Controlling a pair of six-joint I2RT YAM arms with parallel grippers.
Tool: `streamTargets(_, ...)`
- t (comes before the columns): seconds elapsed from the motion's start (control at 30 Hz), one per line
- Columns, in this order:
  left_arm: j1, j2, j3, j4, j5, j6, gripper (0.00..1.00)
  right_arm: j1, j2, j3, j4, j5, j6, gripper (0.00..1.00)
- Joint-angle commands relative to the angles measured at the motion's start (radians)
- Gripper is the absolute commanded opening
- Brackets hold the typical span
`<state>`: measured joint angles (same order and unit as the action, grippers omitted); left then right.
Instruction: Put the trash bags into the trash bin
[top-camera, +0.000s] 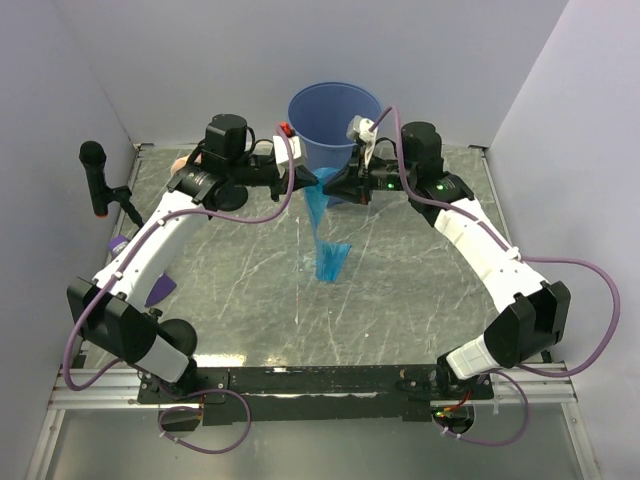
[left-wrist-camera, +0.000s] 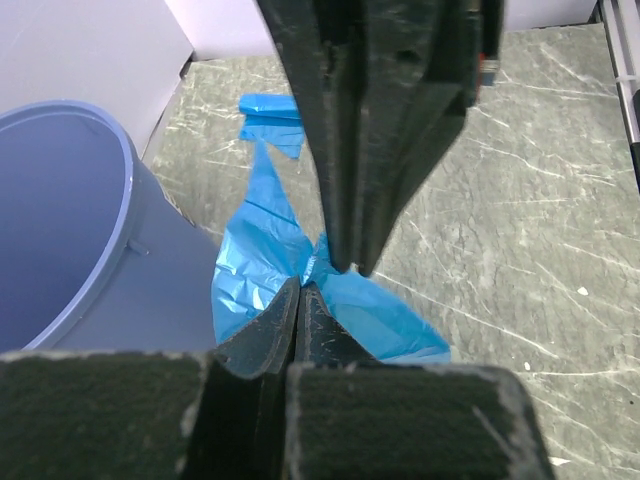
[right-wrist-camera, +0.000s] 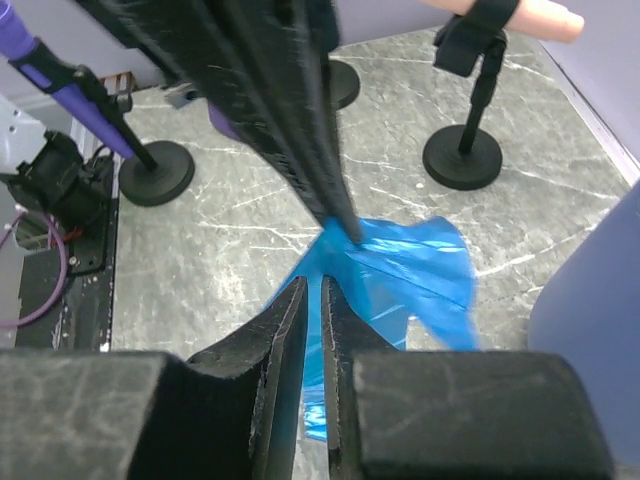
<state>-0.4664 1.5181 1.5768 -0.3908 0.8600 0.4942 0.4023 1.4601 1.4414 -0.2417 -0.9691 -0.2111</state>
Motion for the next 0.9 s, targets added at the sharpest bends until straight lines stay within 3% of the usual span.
streamTargets(0.0, -0.005, -0.001, 0.038, 0.030, 0.017, -0.023, 0.01, 0.026, -0.047, 0.056, -0.018, 0.010, -0.080, 0.18)
streamTargets(0.3, -0.005, -0.007, 0.038, 0.004, 0.020, 0.004, 0.01, 0.033, -0.023, 0.086, -0.004, 0.024, -0.063, 0.18)
streamTargets(0.43, -0.005, -0.006, 0.038, -0.011, 0.007, 0.024, 0.01, 0.027, -0.035, 0.105, -0.044, 0.004, -0.096, 0.23)
streamTargets(0.6, -0.005, -0.006, 0.046, -0.031, 0.007, 0.056, 0.01, -0.042, -0.047, 0.096, -0.001, -0.017, 0.015, 0.25)
streamTargets(0.87, -0.005, 0.001, 0.051, -0.022, 0.030, 0.049, 0.01, -0.042, -0.057, 0.067, -0.034, -0.022, -0.048, 0.25)
